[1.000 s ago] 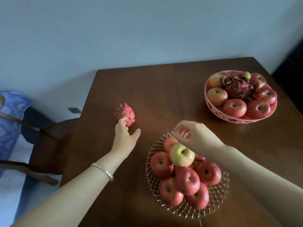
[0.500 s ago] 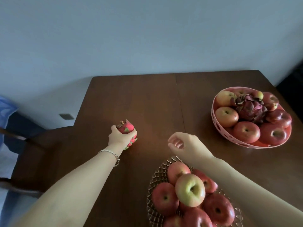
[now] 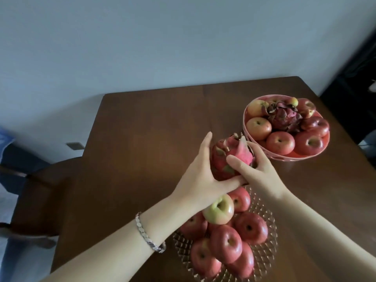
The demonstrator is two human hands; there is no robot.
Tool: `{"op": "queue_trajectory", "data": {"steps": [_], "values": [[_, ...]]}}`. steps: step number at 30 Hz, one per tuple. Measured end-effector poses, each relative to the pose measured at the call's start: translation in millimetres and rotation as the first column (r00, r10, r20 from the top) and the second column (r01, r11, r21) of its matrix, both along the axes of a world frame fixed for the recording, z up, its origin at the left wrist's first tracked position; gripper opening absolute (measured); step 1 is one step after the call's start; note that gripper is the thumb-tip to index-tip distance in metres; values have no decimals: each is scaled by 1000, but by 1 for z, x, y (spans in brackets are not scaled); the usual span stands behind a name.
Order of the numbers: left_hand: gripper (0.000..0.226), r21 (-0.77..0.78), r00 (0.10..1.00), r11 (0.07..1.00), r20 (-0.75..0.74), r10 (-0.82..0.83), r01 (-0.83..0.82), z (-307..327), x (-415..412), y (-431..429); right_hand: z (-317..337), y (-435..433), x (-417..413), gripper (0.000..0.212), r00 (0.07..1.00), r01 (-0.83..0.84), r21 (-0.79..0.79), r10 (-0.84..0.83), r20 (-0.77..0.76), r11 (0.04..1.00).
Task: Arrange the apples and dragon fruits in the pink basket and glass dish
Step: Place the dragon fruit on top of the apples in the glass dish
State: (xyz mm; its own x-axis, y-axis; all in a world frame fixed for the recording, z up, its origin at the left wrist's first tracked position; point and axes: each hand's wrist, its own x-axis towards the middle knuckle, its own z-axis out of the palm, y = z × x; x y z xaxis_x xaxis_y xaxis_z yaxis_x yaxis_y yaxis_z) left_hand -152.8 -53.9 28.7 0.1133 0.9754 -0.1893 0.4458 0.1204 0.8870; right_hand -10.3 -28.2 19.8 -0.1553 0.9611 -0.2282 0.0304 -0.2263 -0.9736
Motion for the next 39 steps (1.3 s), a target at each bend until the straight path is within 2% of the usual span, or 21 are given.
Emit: {"op": "queue_trajectory", "data": {"steps": [2,3,5,6,8,10,15,19,24,28,29,30,32,33,34,36,38,39], "values": [[91,43,991,993,-84,-107,111,-9,7,-16,-4,-13,22,62,992,38,0,-38,121,999],[83,78,962,978,-207,-176,196,-14,15,-26,-6,-23,35,70,984,69,-18,-65,167,997],[76,69,821,937,-507,-262,342,-33,21,-43,-14,-35,53,78,965,80,-58,-62,255,995],[79,25,744,929,-607,-279,369,-44,22,-50,-18,-40,59,77,951,71,-80,-44,307,994],[85,-80,640,931,-706,-305,356,-61,26,-62,-25,-52,70,72,920,57,-131,-1,392,990],[81,-117,613,938,-729,-305,327,-72,24,-68,-34,-61,72,72,895,47,-181,39,444,982],[77,-84,635,942,-719,-282,324,-80,14,-71,-42,-68,57,70,832,28,-236,108,544,971],[79,-62,667,950,-698,-259,305,-83,12,-75,-40,-77,44,89,759,37,-247,134,638,968],[79,-50,707,950,-656,-264,309,-84,14,-74,-35,-79,42,90,733,14,-347,227,641,938],[75,-94,749,950,-593,-295,299,-81,13,-73,-36,-73,41,89,624,-17,-341,276,731,940],[76,-105,764,956,-580,-283,274,-82,13,-74,-36,-72,43,87,641,-32,-346,285,712,938],[79,-120,779,963,-569,-265,240,-83,13,-75,-38,-71,47,85,724,-38,-368,279,631,929],[89,-159,829,979,-525,-195,130,-86,12,-78,-40,-70,55,81,920,-29,-407,183,346,913],[97,-189,859,980,-491,-144,57,-87,11,-80,-41,-69,60,81,972,-12,-415,109,210,910],[105,-220,891,975,-446,-86,-16,-88,10,-81,-43,-69,64,79,992,11,-426,44,121,904],[117,-281,938,945,-341,62,-165,-89,4,-82,-50,-68,72,86,997,66,-467,-43,60,882],[121,-344,935,880,-253,248,-327,-86,-2,-79,-59,-65,77,119,996,76,-490,-47,72,868],[118,-391,916,829,-218,338,-399,-87,-7,-78,-62,-62,78,129,993,70,-482,-15,117,873]]}}
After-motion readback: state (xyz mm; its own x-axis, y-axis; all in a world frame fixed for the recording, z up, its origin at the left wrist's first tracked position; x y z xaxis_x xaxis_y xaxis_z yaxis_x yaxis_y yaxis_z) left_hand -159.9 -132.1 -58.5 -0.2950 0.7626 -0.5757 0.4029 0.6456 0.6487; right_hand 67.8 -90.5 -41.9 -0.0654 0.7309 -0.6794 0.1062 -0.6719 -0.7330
